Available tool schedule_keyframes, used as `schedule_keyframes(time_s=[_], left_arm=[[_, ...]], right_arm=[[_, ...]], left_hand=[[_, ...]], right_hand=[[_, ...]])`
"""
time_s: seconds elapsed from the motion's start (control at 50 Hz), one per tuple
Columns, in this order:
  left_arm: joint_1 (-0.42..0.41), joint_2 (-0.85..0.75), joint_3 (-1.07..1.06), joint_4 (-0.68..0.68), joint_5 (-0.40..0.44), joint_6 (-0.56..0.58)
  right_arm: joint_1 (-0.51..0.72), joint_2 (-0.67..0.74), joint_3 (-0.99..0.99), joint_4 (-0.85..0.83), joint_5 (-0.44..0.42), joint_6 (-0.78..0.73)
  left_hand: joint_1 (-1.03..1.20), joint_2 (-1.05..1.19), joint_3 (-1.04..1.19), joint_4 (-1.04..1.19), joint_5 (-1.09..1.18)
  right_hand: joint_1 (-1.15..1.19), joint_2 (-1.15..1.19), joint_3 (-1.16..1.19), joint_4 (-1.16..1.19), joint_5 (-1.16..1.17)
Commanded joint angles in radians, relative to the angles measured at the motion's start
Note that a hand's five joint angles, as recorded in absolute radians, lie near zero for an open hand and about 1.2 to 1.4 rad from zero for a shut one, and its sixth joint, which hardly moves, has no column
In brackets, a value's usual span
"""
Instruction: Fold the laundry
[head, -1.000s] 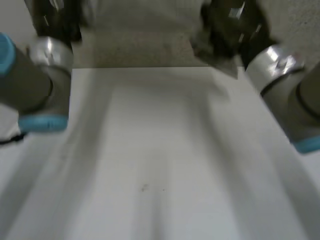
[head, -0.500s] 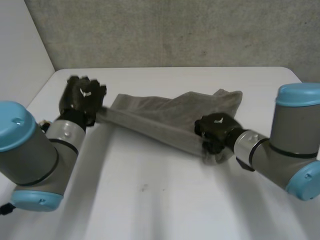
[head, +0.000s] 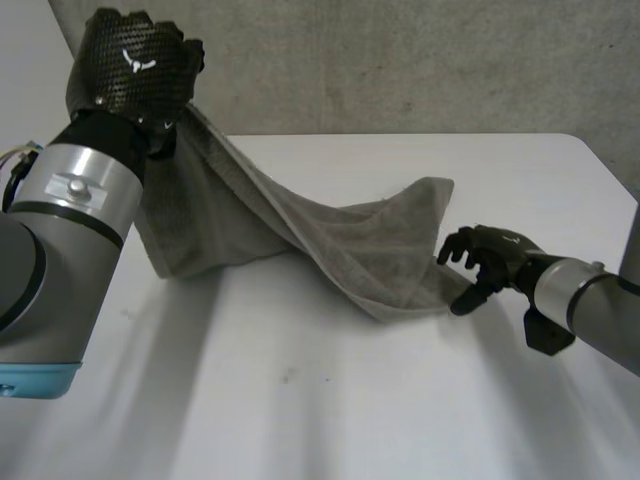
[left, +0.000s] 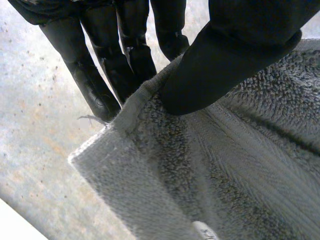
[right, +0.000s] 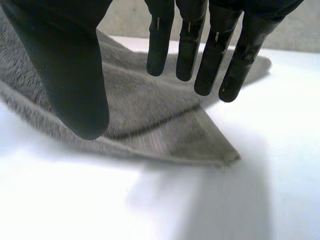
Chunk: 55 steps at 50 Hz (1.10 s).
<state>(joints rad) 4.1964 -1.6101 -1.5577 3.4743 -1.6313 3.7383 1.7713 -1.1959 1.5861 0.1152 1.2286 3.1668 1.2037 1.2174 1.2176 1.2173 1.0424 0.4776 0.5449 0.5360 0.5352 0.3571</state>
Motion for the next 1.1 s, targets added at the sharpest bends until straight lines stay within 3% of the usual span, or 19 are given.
schedule_keyframes(time_s=[0.02,0.24,0.46,0.56,0.74,0.78,0.8,0.82,0.9,1.02,1.1], left_arm=[[-0.038,0.003,0.067,-0.038,-0.005,0.000],[-0.099,-0.004,0.105,-0.046,-0.007,0.000],[-0.110,0.009,0.128,-0.050,-0.007,0.000],[-0.107,0.007,0.149,-0.063,-0.007,0.000],[-0.105,0.007,0.153,-0.064,-0.027,-0.005],[-0.105,0.007,0.153,-0.063,-0.041,-0.006],[-0.105,0.007,0.153,-0.063,-0.041,-0.006],[-0.104,0.007,0.153,-0.063,-0.044,-0.006],[-0.101,0.006,0.151,-0.063,-0.050,-0.006],[-0.078,0.006,0.143,-0.061,-0.071,-0.006],[0.002,0.006,0.117,-0.066,-0.071,-0.005]], right_arm=[[-0.029,-0.060,0.149,-0.042,-0.008,0.002],[0.025,-0.042,0.215,-0.193,-0.034,0.005],[0.154,0.070,0.132,-0.330,0.052,0.013],[0.189,0.153,0.074,-0.330,0.089,0.013],[0.217,0.220,0.018,-0.338,0.108,0.012],[0.221,0.242,-0.014,-0.339,0.136,0.012],[0.221,0.242,-0.014,-0.339,0.137,0.012],[0.221,0.242,-0.026,-0.341,0.158,0.012],[0.214,0.223,-0.048,-0.350,0.196,0.012],[0.183,0.075,-0.037,-0.339,0.193,0.012],[0.036,-0.049,-0.032,-0.301,0.160,-0.042]], left_hand=[[0.193,0.179,0.179,0.179,0.179],[0.193,0.179,0.179,0.179,0.179],[0.193,0.179,0.179,0.179,0.179],[0.193,0.179,0.179,0.179,0.179],[0.193,0.179,0.179,0.179,0.179],[0.193,0.179,0.179,0.179,0.179],[0.193,0.179,0.179,0.179,0.179],[0.193,0.179,0.179,0.179,0.179],[0.193,0.179,0.179,0.179,0.179],[0.193,0.179,0.179,0.179,0.179],[0.193,0.179,0.179,0.179,0.179]], right_hand=[[0.121,0.054,0.063,0.064,0.067],[0.101,0.033,0.042,0.043,0.047],[0.150,0.083,0.092,0.093,0.097],[0.323,0.256,0.265,0.266,0.269],[0.418,0.350,0.359,0.360,0.364],[0.724,0.657,0.666,0.666,0.670],[0.726,0.659,0.668,0.668,0.672],[0.917,0.849,0.858,0.859,0.863],[0.919,0.851,0.860,0.861,0.865],[0.919,0.851,0.860,0.861,0.865],[0.919,0.851,0.860,0.861,0.865]])
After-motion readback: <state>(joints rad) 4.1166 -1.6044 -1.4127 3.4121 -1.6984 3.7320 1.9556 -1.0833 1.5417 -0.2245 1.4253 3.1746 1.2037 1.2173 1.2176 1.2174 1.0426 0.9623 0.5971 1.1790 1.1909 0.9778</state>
